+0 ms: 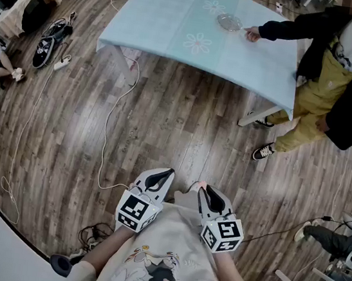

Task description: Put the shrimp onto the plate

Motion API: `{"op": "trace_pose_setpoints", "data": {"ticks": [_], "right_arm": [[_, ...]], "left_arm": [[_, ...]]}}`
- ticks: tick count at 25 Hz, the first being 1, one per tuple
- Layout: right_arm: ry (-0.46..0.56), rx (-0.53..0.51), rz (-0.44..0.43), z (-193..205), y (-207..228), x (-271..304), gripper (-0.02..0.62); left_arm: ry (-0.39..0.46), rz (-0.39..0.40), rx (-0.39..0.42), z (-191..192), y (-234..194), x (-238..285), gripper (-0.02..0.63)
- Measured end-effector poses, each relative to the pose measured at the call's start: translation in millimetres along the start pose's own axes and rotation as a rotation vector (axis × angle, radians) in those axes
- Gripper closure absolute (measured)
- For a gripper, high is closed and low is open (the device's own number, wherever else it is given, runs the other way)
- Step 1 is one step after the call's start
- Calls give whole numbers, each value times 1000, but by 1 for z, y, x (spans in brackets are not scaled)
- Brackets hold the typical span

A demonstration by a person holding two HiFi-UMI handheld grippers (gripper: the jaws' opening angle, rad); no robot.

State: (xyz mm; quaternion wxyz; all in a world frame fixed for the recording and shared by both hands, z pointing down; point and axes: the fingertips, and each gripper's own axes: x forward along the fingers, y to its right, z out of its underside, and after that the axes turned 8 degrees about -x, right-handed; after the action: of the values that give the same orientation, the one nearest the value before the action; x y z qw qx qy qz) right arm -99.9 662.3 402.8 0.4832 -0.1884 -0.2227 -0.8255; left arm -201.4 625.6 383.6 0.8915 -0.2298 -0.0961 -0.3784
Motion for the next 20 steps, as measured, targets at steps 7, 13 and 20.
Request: {"op": "trace_pose_setpoints", "data": {"ticks": [7,13,20], "right_arm": [[100,70,113,-11,78,-60,515],[153,77,143,-23,151,-104,515],[208,122,73,-20,200,-101,514]], "left_arm": [[-54,118,13,-2,99,73,606],[-50,121,30,-23,153,125,606],[-31,88,71,-35,175,177,606]]}}
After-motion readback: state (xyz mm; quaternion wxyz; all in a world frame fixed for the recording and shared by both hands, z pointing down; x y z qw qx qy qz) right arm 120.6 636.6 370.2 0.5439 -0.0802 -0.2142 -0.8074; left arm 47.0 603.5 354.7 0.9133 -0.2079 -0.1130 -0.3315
